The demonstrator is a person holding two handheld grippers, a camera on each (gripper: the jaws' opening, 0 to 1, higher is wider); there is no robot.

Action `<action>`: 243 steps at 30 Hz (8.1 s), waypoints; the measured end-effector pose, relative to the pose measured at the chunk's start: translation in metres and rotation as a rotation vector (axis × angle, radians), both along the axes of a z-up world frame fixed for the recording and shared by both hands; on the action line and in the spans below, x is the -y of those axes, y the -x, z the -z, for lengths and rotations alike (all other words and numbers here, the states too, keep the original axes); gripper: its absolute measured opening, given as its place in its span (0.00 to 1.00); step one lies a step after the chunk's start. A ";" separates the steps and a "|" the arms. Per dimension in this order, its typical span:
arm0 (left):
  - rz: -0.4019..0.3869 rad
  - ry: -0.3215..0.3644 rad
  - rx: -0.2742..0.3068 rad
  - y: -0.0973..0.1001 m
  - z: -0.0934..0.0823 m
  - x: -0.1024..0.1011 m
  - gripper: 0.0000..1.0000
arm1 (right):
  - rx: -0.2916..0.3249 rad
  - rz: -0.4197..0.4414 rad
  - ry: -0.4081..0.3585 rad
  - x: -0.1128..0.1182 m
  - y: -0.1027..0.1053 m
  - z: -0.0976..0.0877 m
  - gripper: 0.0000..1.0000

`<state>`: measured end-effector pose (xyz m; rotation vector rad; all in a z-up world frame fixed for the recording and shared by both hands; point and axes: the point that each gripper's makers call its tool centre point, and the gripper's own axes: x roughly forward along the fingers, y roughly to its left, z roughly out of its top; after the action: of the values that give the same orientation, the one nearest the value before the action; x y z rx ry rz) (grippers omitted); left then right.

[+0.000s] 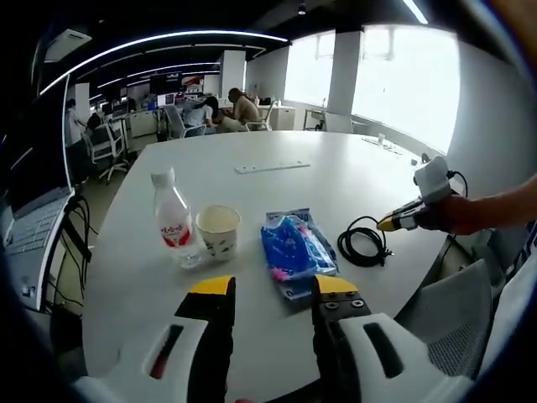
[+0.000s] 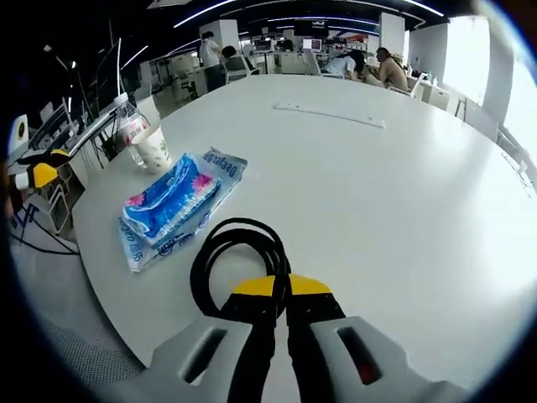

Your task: Arrange the tabletop items into an orderly group along one side of the table until the central work area is clear of visible clutter.

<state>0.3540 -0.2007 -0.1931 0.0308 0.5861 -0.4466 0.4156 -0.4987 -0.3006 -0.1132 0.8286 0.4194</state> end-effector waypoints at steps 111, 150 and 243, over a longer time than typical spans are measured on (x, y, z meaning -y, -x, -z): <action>-0.071 0.020 -0.005 -0.001 0.009 -0.020 0.35 | 0.016 -0.398 -0.009 -0.129 -0.069 -0.038 0.17; -0.128 0.066 -0.004 0.005 0.009 -0.025 0.35 | -0.102 -0.492 -0.002 -0.186 -0.096 -0.007 0.29; 0.006 0.092 -0.016 -0.012 0.010 0.007 0.34 | -0.228 0.104 -0.022 0.015 -0.054 -0.007 0.02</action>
<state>0.3660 -0.2077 -0.2035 -0.0585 0.5806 -0.4790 0.4697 -0.5133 -0.2937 -0.0012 1.0487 0.3472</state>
